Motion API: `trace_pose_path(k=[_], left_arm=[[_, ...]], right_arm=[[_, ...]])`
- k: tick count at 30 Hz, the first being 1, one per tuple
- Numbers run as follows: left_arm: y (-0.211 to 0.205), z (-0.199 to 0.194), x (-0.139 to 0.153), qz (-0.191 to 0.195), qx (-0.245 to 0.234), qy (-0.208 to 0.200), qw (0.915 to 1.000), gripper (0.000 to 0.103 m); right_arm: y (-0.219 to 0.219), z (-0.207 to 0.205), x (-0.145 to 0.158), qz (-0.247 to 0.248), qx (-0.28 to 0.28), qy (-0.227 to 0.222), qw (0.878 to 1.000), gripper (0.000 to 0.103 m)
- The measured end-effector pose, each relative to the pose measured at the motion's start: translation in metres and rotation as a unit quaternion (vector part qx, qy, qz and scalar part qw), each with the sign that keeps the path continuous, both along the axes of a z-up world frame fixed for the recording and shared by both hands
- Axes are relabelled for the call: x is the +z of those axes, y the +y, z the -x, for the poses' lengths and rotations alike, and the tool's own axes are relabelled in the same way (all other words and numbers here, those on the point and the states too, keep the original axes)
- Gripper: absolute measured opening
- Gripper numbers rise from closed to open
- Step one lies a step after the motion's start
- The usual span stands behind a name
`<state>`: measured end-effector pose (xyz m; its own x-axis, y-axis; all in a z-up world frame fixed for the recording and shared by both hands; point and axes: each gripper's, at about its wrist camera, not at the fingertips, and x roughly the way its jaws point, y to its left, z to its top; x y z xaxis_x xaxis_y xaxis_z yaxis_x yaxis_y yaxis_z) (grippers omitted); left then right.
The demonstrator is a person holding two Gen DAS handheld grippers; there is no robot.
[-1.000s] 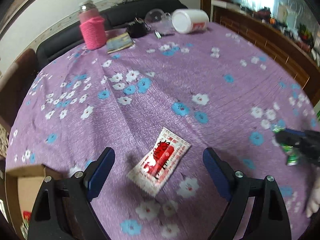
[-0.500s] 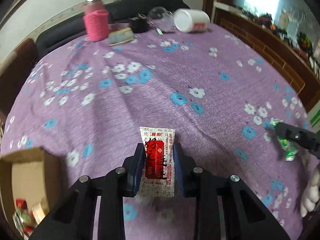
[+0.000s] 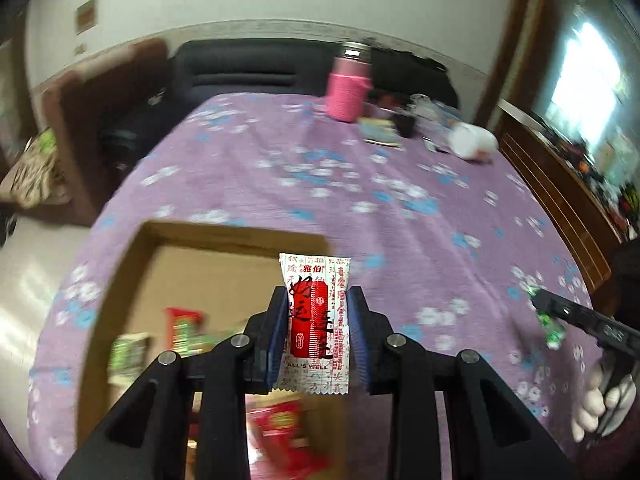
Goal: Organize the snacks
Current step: 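Carry both snacks over the tray and open both tools to drop them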
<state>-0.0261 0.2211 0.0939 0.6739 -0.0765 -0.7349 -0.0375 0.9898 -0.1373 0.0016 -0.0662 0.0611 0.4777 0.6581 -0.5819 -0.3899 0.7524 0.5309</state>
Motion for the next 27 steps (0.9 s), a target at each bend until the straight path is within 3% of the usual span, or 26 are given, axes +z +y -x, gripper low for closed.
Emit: trace_pose_path(k=[6, 13, 22, 27], left_arm=[[0.068, -0.004, -0.018, 0.037, 0.056, 0.016, 0.9976, 0.029], [0.095, -0.027, -0.034, 0.06, 0.062, 0.028, 0.9958, 0.029], [0.12, -0.045, -0.05, 0.08, 0.081, 0.037, 0.9928, 0.033], [0.125, -0.042, -0.051, 0.085, 0.089, 0.033, 0.9919, 0.055]], right_arm=[[0.109, 0.001, 0.018, 0.023, 0.079, -0.015, 0.997, 0.015], [0.204, -0.022, 0.004, 0.078, 0.109, -0.007, 0.991, 0.015], [0.249, -0.052, -0.02, 0.12, 0.108, 0.008, 0.987, 0.016], [0.26, -0.066, -0.025, 0.111, 0.103, 0.019, 0.988, 0.02]])
